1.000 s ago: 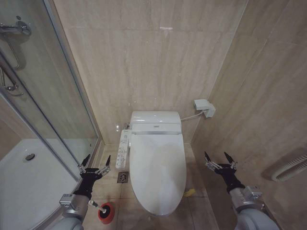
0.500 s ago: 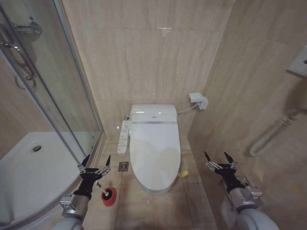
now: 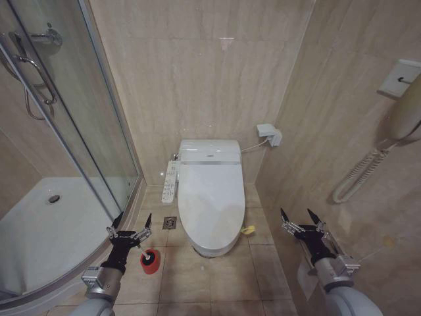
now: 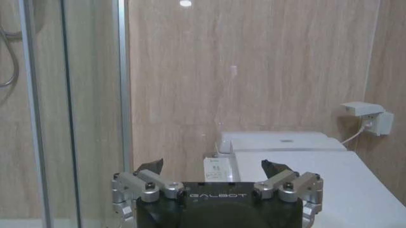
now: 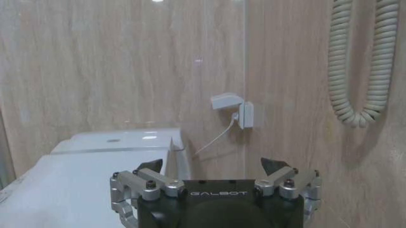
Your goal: Open the toilet lid, clean the toilet bowl with a toilet brush, close the toilet lid, and flush.
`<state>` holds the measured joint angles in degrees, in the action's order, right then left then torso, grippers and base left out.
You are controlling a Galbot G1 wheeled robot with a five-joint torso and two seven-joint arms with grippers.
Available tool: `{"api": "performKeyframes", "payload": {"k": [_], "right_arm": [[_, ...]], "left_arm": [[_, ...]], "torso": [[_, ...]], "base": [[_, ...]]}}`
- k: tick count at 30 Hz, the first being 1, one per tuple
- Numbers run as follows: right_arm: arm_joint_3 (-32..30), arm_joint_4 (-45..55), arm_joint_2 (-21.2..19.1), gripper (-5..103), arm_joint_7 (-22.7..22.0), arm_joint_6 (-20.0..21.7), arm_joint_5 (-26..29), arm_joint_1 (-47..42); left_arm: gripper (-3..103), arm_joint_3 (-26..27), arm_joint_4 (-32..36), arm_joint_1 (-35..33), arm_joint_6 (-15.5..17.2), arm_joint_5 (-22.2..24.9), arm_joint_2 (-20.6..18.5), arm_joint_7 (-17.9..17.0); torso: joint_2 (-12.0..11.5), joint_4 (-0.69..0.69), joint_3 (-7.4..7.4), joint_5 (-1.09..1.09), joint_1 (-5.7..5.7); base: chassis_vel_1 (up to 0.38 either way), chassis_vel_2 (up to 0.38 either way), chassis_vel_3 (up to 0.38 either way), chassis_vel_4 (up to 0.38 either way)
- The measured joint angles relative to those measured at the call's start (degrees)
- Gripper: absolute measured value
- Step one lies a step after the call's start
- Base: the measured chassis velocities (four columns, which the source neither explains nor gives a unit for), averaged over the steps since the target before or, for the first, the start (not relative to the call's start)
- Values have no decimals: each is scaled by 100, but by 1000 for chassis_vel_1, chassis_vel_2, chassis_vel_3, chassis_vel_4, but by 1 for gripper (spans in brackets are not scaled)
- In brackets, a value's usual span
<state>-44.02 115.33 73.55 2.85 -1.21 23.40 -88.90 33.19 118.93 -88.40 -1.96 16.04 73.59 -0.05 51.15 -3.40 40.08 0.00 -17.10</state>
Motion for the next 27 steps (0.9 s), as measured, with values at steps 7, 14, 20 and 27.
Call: {"api": "performKeyframes", "payload": {"k": [7, 14, 20, 27], "right_arm": [[0, 0, 0, 100, 0, 0, 0, -1], [0, 0, 0, 100, 0, 0, 0, -7], [0, 0, 0, 100, 0, 0, 0, -5], [0, 0, 0, 100, 0, 0, 0, -1]], "left_arm": [[100, 1, -1, -3, 0, 0, 0, 0], [100, 0, -1, -7, 0, 0, 0, 1], [100, 0, -1, -5, 0, 0, 0, 1], [100, 0, -1, -2, 0, 0, 0, 0]], "torso": [[1, 0, -2, 2, 7], [6, -3, -5, -3, 14], [4, -1, -3, -1, 9], [1, 0, -1, 1, 2]], "base": [[138, -114, -119, 142], [204, -203, -220, 192], [53, -51, -53, 45], [-46, 49, 42, -53]]}}
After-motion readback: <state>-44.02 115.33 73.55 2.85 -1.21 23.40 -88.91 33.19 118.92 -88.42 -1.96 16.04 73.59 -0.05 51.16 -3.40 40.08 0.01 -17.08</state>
